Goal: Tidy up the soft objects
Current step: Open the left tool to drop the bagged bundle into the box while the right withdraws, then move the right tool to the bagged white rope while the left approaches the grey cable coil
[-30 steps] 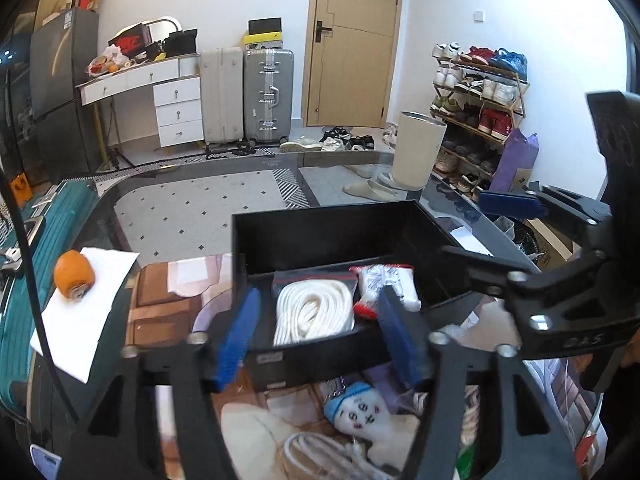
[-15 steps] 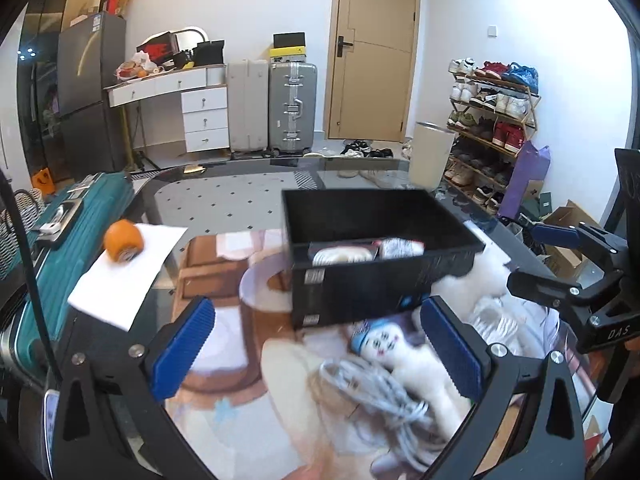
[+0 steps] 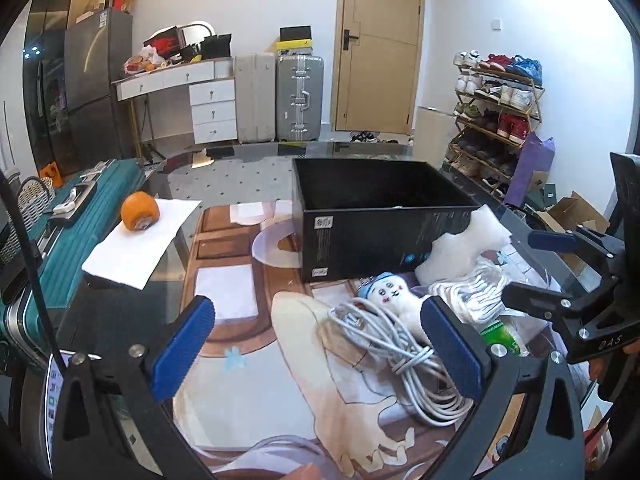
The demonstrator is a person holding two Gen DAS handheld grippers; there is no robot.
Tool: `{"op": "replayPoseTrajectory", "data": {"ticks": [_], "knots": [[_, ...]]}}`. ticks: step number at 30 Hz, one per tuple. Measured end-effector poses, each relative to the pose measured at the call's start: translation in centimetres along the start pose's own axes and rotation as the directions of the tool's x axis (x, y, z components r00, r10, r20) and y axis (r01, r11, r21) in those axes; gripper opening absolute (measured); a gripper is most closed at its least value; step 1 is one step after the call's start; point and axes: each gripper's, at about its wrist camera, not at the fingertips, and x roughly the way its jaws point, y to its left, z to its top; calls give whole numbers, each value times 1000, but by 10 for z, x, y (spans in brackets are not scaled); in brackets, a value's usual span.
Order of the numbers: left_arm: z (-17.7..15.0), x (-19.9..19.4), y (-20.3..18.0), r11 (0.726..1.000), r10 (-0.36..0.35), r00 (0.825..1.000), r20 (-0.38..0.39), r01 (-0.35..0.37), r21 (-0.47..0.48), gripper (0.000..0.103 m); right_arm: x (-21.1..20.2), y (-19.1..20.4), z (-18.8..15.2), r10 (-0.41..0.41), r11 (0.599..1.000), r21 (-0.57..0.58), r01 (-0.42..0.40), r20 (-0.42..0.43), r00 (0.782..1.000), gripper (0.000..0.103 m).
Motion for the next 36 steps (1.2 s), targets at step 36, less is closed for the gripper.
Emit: {"op": "replayPoseTrajectory", "data": {"ticks": [36], "knots": [[-15,19,-5,999,-2,993,-119,6,36,103,17,1,-3,29,999,-16,-30,-47,998,102]]}}
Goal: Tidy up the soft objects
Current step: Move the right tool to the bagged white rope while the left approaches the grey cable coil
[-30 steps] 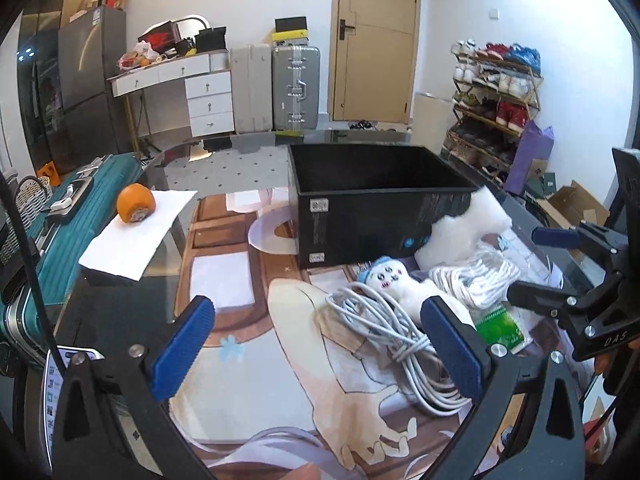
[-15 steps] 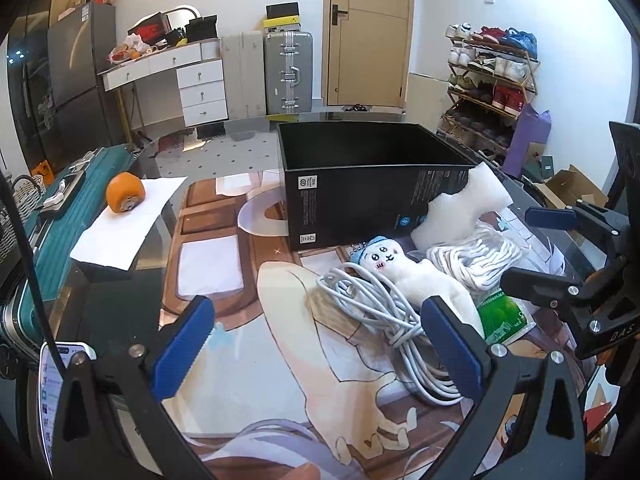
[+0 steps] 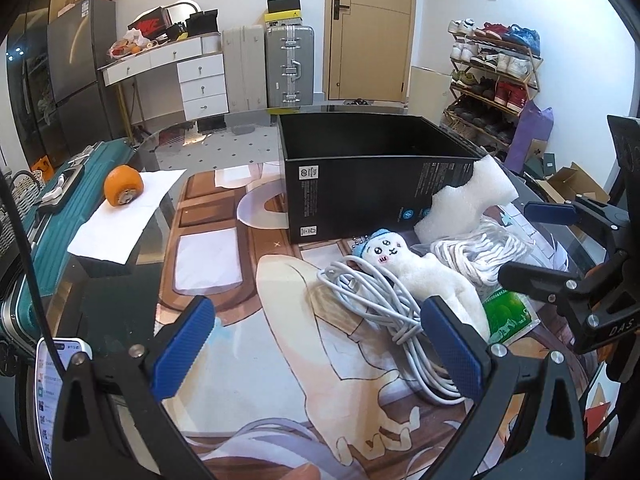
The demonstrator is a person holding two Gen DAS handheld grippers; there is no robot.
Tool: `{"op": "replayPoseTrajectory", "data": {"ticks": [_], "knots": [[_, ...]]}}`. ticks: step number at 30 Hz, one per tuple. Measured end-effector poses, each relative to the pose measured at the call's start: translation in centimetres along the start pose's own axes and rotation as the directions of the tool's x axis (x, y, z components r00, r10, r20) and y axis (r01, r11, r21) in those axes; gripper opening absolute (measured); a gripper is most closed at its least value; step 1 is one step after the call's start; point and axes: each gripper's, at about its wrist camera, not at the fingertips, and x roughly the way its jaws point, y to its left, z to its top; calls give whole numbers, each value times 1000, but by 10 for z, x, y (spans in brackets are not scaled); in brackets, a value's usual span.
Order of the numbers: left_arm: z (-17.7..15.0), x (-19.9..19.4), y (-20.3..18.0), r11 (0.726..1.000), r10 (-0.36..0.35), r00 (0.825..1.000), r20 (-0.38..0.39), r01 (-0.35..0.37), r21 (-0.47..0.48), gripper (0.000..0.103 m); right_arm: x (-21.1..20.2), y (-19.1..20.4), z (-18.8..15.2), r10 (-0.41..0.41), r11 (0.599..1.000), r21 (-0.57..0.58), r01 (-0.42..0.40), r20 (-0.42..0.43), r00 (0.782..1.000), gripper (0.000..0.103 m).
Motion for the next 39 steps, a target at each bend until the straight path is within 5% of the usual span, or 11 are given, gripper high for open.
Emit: {"op": "replayPoseTrajectory", "data": {"ticks": [19,39], "knots": [[-2,13,-8,997,-73,995,-65,73,-11,103,1,-4,-5,6,1000,-6,-6,-10,1000,102],[-3,17,-3,1000,-26,995,-97,27,2,103,23,9,-2,50,999,-1,-50,-42,998,102]]}}
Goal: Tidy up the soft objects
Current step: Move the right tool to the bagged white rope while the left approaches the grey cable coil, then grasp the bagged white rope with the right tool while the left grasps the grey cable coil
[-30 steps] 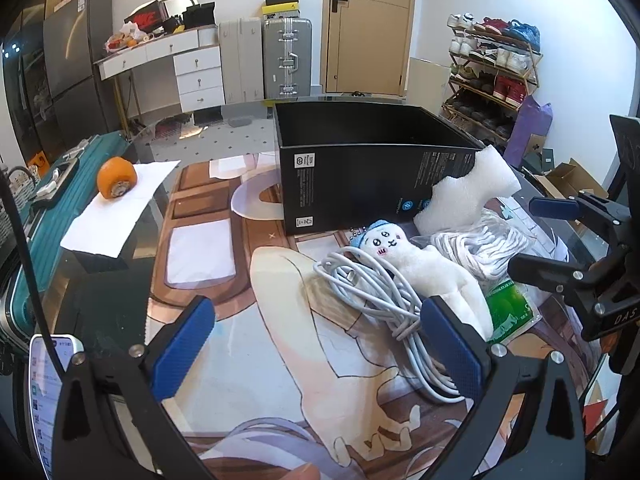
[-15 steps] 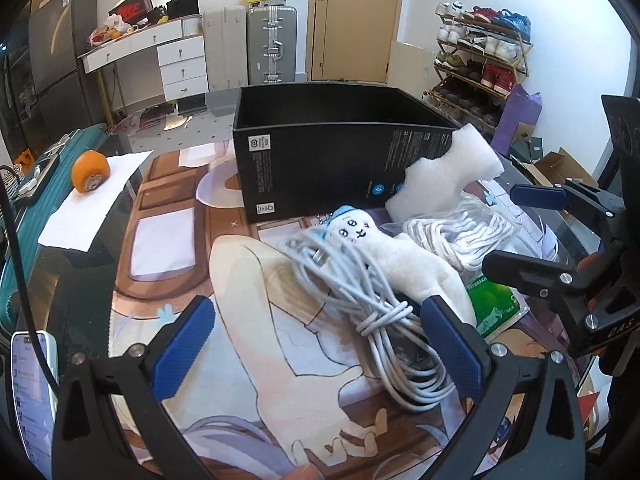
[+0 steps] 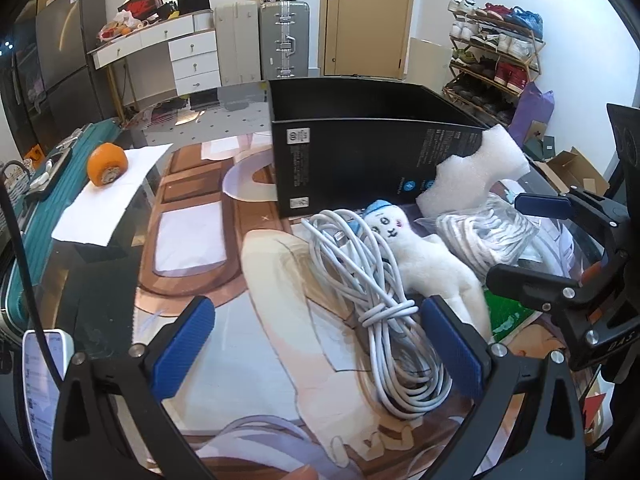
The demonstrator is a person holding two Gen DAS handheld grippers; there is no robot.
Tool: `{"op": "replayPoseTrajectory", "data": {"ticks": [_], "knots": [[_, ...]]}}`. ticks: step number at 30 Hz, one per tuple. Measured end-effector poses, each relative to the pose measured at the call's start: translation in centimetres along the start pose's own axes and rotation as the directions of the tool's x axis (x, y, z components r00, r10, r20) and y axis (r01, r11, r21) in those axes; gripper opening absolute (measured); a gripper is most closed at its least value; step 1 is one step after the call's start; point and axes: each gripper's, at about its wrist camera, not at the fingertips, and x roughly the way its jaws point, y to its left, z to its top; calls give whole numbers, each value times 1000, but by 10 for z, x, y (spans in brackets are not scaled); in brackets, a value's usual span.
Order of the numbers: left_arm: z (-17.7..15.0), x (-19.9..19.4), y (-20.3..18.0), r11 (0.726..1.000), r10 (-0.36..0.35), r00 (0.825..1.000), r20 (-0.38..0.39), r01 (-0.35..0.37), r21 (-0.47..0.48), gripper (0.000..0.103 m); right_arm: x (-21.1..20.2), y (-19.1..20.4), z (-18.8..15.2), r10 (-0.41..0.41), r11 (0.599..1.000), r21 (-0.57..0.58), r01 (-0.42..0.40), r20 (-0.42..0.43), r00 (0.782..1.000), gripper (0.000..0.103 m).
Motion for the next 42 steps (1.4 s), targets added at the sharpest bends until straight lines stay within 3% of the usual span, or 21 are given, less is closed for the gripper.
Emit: {"op": "replayPoseTrajectory", "data": {"ticks": [14,21,26,29,32,34,36,42], "knots": [[3,2,10,1000,3,1000,-15,-4,-27,103,22,-5,6,-23,1000,16,24,-57,998,102],[3,7,9,1000,4,999,-34,-5,-31,103,20,-9,6,8,999,35,-6,-39,999,102],[2,10,10,999,-10,999,-51,8,-39,99,17,-9,5,13,999,40,-12,-26,1000,97],[2,11,9,999,-28,998,-55,26,-30,87,15,-9,5,14,999,38,-13,-24,1000,91],[1,10,7,999,-50,997,-53,49,-15,68,13,-9,3,18,999,36,-18,-18,1000,87],[1,8,5,998,-59,997,-45,58,-6,49,10,-8,2,21,999,32,-21,-8,1000,85],[0,7,3,997,-75,996,-37,76,8,38,5,-6,1,19,1000,22,-19,1,1000,80],[-2,2,-1,993,-115,993,-25,115,23,27,-6,3,-2,38,999,-7,-38,21,999,56]]}}
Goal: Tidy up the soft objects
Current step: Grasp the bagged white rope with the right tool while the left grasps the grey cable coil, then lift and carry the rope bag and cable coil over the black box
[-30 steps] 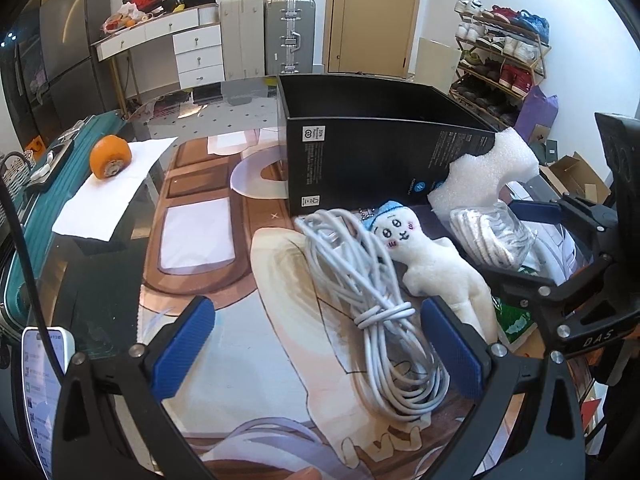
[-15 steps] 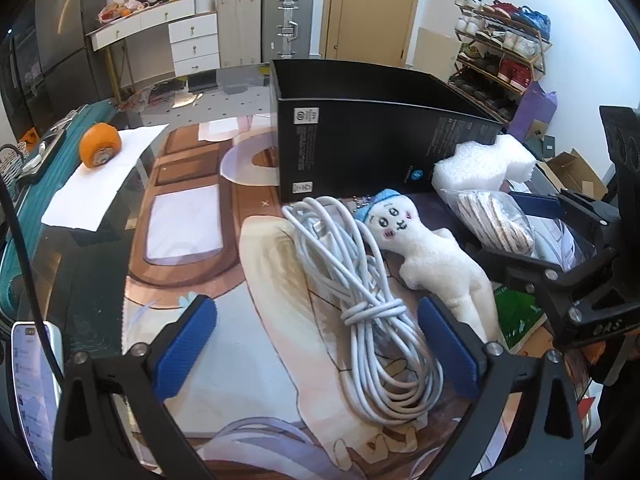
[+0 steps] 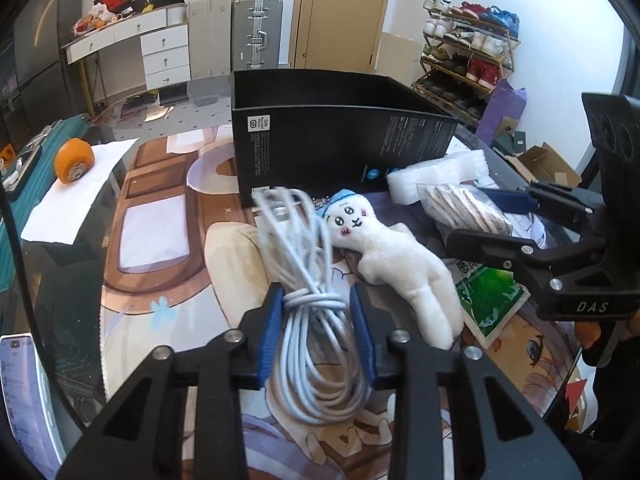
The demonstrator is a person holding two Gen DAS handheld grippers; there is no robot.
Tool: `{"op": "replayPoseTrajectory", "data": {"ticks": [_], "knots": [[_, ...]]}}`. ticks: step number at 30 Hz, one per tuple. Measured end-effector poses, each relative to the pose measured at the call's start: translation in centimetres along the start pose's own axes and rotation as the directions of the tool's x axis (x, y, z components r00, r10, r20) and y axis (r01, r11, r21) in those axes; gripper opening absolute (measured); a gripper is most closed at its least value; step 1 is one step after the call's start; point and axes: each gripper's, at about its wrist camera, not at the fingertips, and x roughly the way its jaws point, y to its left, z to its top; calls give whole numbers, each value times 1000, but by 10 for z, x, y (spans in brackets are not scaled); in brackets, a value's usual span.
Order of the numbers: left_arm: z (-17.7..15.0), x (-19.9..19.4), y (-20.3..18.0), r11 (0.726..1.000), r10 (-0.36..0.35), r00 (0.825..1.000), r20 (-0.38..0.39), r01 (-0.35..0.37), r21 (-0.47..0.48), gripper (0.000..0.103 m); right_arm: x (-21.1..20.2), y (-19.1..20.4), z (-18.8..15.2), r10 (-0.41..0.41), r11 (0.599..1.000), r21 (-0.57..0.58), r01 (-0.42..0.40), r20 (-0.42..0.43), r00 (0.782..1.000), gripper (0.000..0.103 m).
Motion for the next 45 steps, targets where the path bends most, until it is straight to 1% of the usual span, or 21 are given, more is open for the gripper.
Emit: {"op": "replayPoseTrajectory", "data": {"ticks": [6,12,21,26,33,37,45], "knots": [[0,-5,1,1000,-16,1000,17,16,-9,27,-10,8,-2,-2,1000,-31,3,24,1000,39],[1,-11,0,1000,-17,999,42,18,-17,27,-25,9,0,-17,999,-29,18,63,998,32],[10,-31,1,999,-24,994,107,27,-25,27,-53,8,0,-33,999,-21,36,117,993,27],[13,-38,0,999,-29,991,130,32,-20,27,-72,6,2,-46,999,-13,48,144,988,25],[17,-45,-7,999,-38,988,151,39,-7,27,-102,-3,6,-53,999,8,52,192,980,25],[20,-52,-8,999,-42,984,171,43,-1,27,-115,-2,11,-68,998,3,69,216,974,25],[32,-65,-5,1000,-31,975,220,31,2,27,-121,4,27,-59,998,-4,62,270,961,25]]}}
